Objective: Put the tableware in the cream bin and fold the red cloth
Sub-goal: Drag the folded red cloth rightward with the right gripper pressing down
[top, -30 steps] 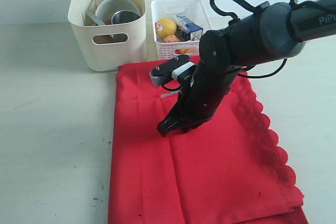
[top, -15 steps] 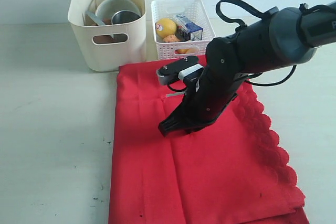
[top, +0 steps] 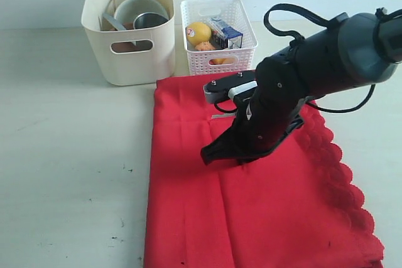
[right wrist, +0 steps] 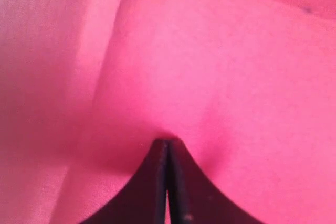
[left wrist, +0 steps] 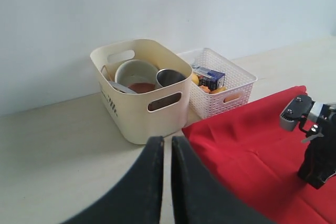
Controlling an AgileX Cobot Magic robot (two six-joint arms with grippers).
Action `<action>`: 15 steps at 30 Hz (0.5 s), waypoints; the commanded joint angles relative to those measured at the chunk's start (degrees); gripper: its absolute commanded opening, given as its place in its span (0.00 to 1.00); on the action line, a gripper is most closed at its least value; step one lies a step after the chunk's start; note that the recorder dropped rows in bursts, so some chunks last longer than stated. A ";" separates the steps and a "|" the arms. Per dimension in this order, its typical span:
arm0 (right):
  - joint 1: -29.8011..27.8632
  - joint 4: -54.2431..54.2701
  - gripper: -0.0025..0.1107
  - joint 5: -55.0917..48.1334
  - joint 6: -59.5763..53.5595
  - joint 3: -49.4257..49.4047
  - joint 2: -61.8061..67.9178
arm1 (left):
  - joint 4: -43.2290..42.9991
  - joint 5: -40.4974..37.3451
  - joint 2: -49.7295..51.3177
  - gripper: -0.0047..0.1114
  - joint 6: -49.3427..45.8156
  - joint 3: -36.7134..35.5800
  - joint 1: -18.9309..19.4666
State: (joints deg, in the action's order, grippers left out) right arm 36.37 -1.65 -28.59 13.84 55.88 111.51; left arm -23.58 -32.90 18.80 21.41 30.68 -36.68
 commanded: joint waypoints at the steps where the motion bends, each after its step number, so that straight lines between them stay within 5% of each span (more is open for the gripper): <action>1: -0.20 -3.48 0.02 -9.44 1.85 -4.66 2.69 | -0.25 0.63 -0.24 0.11 0.91 -0.04 0.07; 15: -3.44 -16.57 0.02 -15.35 13.26 -9.51 -5.70 | -0.25 0.63 -0.24 0.11 1.29 -0.04 0.07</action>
State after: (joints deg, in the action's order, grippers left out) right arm 34.77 -17.35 -40.81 26.29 48.29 105.29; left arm -23.58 -32.90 18.80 22.11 30.68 -36.68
